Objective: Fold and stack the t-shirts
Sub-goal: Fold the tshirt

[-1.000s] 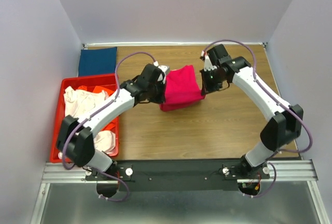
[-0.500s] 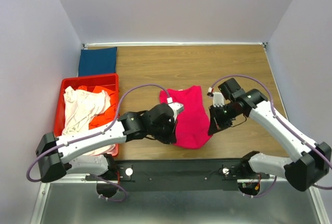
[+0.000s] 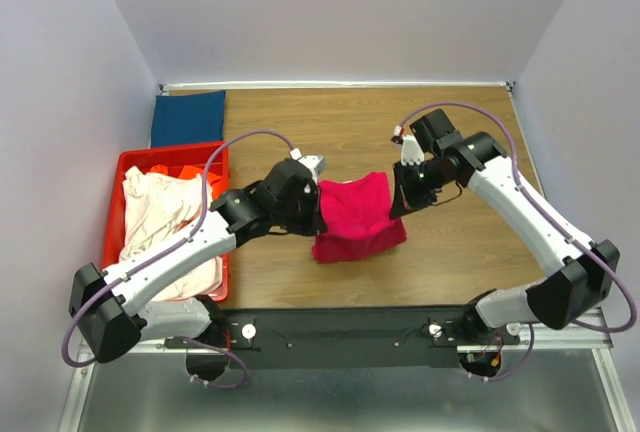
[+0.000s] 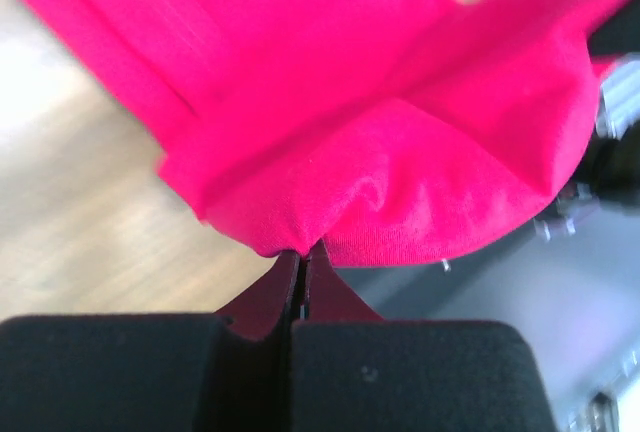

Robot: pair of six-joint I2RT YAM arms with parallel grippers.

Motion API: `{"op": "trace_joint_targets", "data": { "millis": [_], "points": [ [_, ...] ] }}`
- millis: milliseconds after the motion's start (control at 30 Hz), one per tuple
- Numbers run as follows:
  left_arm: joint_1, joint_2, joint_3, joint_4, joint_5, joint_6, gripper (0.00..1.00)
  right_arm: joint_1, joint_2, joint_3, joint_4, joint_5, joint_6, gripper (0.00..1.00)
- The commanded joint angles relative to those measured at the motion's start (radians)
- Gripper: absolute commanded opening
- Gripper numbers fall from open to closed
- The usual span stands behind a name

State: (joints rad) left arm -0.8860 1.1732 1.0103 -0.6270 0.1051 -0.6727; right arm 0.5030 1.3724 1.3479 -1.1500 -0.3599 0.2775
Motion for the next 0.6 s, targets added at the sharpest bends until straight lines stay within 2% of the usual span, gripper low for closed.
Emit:
{"op": "trace_joint_targets", "data": {
  "millis": [0,333,567],
  "points": [
    [0.108,0.032,0.08,0.032,0.007,0.12,0.0,0.003,0.095,0.108,0.021,0.07,-0.038,0.01],
    [0.254,0.15,0.135,0.111,0.153,0.222,0.0,-0.023,0.29,0.309,0.004,0.075,-0.116,0.01],
    [0.363,0.282,0.2,0.131,0.211,0.294,0.0,-0.107,0.417,0.396,0.01,0.062,-0.121,0.01]
  ]
}}
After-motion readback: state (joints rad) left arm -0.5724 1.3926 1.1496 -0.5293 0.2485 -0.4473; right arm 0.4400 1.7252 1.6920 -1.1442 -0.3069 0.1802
